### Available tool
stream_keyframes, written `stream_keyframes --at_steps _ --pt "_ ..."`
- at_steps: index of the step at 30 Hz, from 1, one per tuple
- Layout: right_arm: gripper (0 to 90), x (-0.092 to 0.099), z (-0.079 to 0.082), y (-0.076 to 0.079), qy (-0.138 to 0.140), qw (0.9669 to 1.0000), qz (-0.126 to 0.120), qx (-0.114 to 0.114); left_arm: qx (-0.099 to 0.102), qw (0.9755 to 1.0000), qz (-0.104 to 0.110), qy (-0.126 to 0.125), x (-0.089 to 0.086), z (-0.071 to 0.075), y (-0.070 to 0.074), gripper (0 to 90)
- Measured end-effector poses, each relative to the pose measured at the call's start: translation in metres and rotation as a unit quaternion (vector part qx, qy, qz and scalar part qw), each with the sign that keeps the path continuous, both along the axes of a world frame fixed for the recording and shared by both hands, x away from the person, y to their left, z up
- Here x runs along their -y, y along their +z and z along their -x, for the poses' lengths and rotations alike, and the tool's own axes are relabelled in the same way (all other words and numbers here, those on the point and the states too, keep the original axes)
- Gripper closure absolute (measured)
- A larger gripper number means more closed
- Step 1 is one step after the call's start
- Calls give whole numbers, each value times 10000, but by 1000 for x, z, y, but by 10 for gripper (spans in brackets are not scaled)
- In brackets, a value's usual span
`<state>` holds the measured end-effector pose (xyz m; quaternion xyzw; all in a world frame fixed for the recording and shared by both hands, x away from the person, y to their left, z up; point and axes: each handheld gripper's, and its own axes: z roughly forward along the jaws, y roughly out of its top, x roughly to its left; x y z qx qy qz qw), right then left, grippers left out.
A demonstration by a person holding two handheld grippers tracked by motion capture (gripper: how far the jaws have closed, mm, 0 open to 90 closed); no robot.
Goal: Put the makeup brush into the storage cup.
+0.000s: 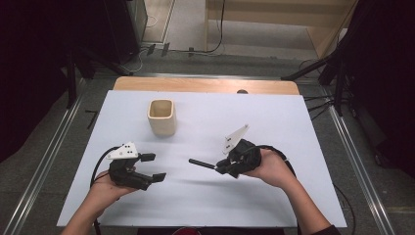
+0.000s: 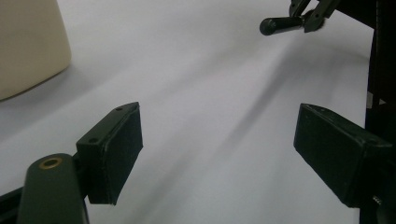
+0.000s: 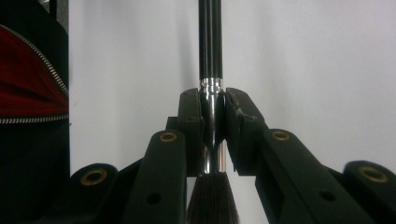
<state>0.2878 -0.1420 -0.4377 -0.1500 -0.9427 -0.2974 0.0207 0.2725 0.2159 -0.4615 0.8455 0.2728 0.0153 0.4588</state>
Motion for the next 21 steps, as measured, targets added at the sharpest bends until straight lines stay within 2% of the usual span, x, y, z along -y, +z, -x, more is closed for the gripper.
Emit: stream_keyframes --at_steps 3,11,12,16,17,19,21 --pt "786 6 1 1 41 10000 3 20 -10 10000 -1 -34 2 0 0 162" --pt "785 18 1 3 101 9997 45 -210 84 9998 -70 -173 13 -2 6 162" --pt "785 19 0 3 92 9998 54 -166 97 9997 -74 -202 15 -2 8 163" --pt "785 23 0 3 99 9993 113 -344 51 9994 -64 -325 24 -3 12 163" --pt "785 24 -2 3 143 9993 118 -316 45 9993 -73 -361 27 -4 13 163" --pt "785 26 -3 0 233 9986 166 -451 -1 9990 -74 -434 32 -4 14 163" --pt "785 27 -4 -2 252 9986 203 -420 -18 9986 -102 -518 38 -5 15 163"
